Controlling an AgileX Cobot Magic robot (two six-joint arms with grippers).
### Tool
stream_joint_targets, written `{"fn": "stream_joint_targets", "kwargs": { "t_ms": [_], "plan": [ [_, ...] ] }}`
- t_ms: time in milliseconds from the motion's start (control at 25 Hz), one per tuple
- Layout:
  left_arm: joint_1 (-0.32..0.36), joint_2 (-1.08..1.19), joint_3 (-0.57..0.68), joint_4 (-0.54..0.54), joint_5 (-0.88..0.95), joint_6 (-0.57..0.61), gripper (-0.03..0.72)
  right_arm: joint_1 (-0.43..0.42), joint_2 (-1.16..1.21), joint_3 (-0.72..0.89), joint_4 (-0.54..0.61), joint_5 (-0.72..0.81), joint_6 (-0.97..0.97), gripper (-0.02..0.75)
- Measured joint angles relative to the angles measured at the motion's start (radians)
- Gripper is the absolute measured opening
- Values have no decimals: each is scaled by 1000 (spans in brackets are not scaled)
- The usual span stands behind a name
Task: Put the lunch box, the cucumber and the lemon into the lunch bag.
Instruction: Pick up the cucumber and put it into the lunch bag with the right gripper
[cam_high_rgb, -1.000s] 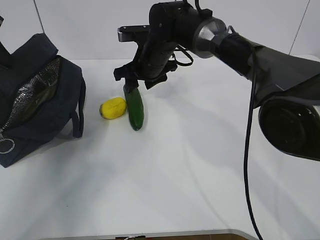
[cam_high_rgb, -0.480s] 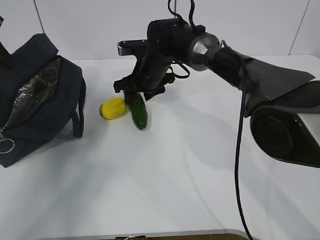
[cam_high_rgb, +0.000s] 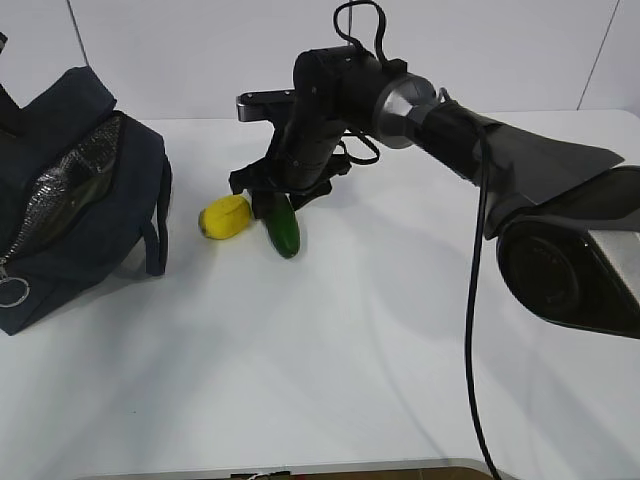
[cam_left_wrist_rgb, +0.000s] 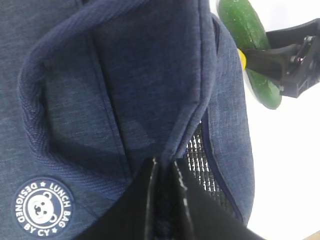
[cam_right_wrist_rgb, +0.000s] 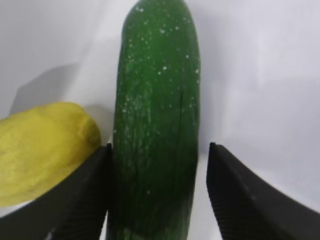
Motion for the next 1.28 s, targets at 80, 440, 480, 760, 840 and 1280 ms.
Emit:
{"fn": "stream_joint_targets", "kwargs": {
  "t_ms": [80,440,480,760,840,1280],
  "plan": [
    [0,0,0,0,0,0,11,0,1,0,0,2,0,474],
    [0,0,0,0,0,0,11,0,2,0,-6,38,0,373],
    [0,0,0,1,-4,0,11,0,2,0,-6,42,0,358],
    [0,0,0,25,-11,0,11,0,2,-50,11,157,0,346],
    [0,0,0,33,-15,0,11,0,4,-97,33,182,0,345],
    [0,0,0,49,-22,0,11,0,4,-362,300,199,0,344]
  ]
}}
